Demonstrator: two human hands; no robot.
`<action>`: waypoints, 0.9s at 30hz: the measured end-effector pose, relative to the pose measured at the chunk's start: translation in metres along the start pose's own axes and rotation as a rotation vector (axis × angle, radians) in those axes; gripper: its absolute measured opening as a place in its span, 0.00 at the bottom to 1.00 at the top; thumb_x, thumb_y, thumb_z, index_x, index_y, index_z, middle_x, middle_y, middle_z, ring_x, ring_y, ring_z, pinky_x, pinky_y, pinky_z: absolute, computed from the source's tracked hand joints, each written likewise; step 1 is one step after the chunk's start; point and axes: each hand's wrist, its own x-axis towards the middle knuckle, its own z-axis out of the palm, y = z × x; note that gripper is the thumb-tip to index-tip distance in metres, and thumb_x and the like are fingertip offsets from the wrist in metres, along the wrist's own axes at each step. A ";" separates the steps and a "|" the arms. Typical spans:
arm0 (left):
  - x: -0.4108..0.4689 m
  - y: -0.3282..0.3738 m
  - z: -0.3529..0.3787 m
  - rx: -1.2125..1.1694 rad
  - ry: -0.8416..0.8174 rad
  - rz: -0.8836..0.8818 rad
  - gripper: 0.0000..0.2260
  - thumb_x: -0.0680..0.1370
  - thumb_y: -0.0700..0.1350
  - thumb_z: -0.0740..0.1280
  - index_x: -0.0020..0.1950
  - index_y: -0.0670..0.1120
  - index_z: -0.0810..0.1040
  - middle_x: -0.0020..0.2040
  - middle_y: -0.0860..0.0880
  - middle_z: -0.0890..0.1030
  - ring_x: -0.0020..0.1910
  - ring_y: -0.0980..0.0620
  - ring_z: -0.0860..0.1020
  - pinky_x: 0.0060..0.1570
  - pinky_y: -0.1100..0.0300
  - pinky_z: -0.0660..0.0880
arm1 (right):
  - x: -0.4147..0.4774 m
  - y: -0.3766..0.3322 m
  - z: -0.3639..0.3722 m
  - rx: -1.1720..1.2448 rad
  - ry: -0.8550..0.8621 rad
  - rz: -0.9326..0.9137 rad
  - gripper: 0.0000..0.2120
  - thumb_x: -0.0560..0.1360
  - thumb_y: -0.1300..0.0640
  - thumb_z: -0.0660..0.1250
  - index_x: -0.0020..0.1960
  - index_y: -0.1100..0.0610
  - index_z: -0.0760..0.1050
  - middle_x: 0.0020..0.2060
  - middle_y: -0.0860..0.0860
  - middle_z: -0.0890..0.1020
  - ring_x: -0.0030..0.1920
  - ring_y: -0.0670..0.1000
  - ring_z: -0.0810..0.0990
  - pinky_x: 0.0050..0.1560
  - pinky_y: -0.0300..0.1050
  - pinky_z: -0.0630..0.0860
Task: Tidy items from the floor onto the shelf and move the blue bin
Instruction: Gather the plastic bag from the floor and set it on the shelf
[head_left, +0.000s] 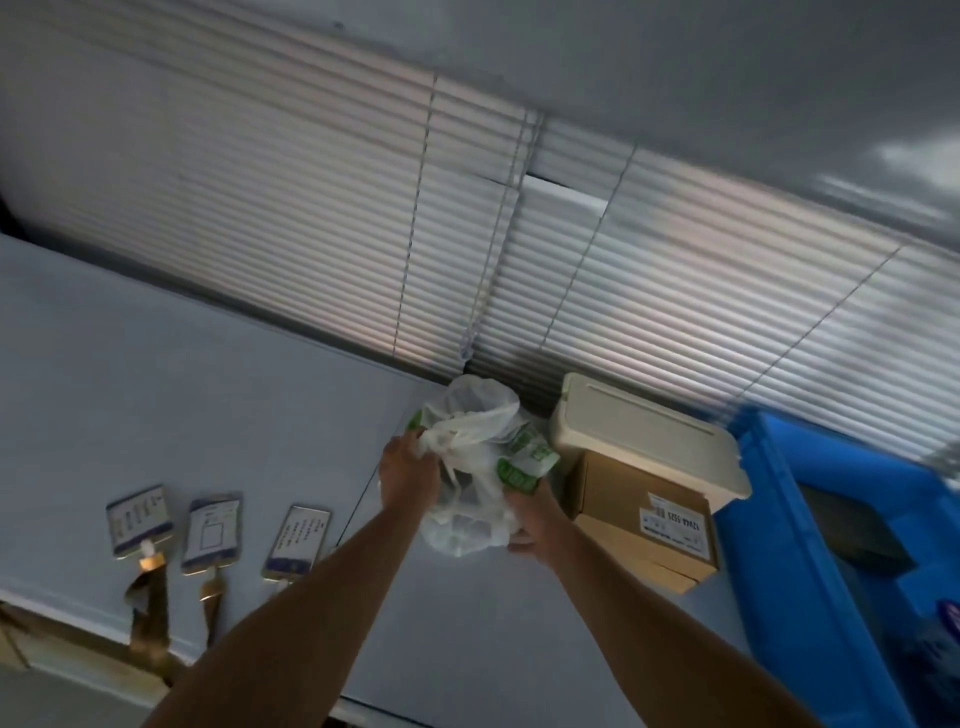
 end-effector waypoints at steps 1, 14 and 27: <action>-0.009 -0.006 0.001 0.067 0.014 0.011 0.23 0.73 0.51 0.61 0.66 0.44 0.73 0.63 0.38 0.75 0.64 0.35 0.74 0.63 0.46 0.71 | -0.004 0.003 0.001 -0.076 0.039 0.002 0.25 0.79 0.48 0.66 0.71 0.45 0.58 0.61 0.56 0.75 0.56 0.61 0.79 0.48 0.56 0.80; 0.009 0.013 0.011 -0.098 -0.242 -0.107 0.22 0.81 0.41 0.56 0.75 0.48 0.64 0.72 0.41 0.71 0.67 0.40 0.72 0.66 0.50 0.68 | 0.052 0.015 0.007 0.084 -0.092 -0.229 0.35 0.71 0.69 0.70 0.73 0.53 0.61 0.66 0.58 0.76 0.61 0.61 0.79 0.56 0.60 0.80; -0.064 0.009 -0.023 0.018 0.238 0.195 0.23 0.74 0.39 0.65 0.70 0.46 0.70 0.66 0.44 0.76 0.63 0.43 0.75 0.58 0.51 0.73 | -0.040 0.023 -0.040 -0.112 0.055 -0.147 0.15 0.78 0.56 0.65 0.65 0.51 0.72 0.50 0.54 0.79 0.38 0.49 0.76 0.34 0.39 0.69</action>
